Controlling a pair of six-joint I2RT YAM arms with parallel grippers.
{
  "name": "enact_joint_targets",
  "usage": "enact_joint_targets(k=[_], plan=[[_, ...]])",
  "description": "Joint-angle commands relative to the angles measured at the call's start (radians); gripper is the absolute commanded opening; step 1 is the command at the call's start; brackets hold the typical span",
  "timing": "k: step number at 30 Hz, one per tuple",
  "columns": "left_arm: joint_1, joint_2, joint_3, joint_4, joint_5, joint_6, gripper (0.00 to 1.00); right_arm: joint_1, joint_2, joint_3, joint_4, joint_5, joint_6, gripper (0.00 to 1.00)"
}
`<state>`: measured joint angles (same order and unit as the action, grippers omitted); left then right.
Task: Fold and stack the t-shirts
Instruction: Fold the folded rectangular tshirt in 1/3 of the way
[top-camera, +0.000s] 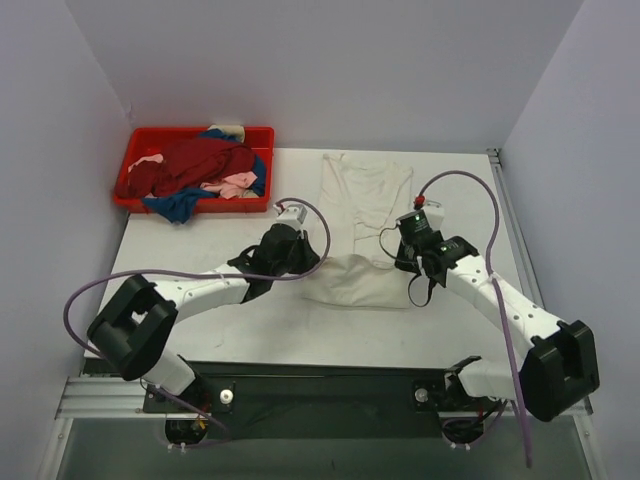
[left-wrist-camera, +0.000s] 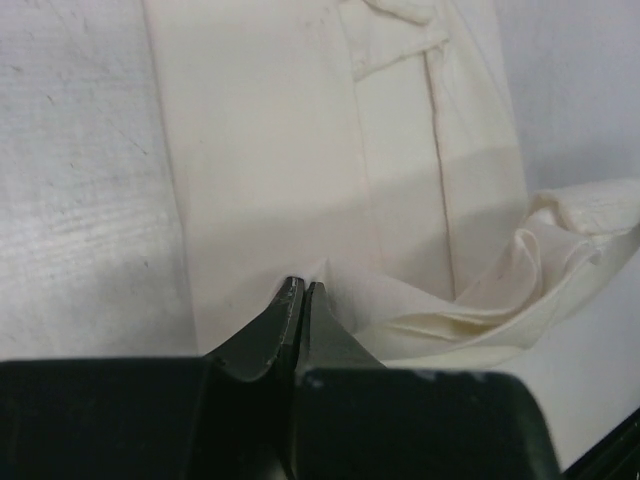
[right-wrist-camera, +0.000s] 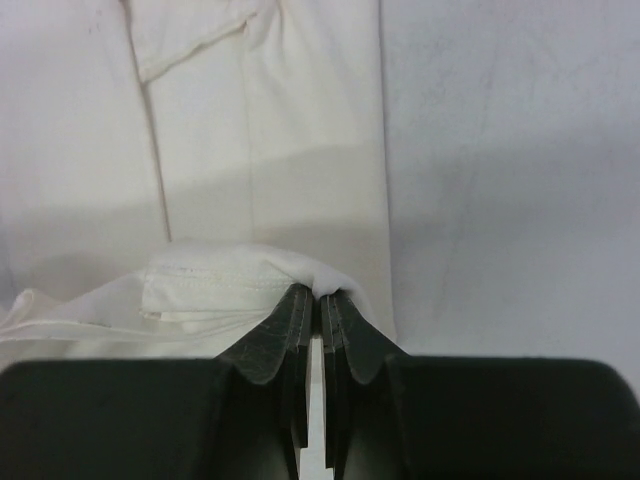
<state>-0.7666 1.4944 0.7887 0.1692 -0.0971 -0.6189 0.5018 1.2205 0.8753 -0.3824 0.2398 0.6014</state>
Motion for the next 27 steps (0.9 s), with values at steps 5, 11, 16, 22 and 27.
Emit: enact_joint_targets(k=[5,11,16,22,27], plan=[[0.144,0.239,0.222,0.144,0.173,0.036,0.0,-0.152,0.233,0.198,0.083,-0.12,-0.118,0.0],[0.228,0.443,0.421,0.156,0.258,0.042,0.0,-0.239,0.462,0.393,0.1,-0.195,-0.158,0.0],[0.282,0.546,0.524,0.141,0.3,0.05,0.0,-0.281,0.58,0.499,0.096,-0.218,-0.172,0.0],[0.303,0.596,0.577,0.147,0.332,0.056,0.0,-0.312,0.622,0.528,0.088,-0.214,-0.173,0.0],[0.316,0.606,0.598,0.133,0.327,0.053,0.46,-0.332,0.655,0.568,0.065,-0.232,-0.181,0.28]])
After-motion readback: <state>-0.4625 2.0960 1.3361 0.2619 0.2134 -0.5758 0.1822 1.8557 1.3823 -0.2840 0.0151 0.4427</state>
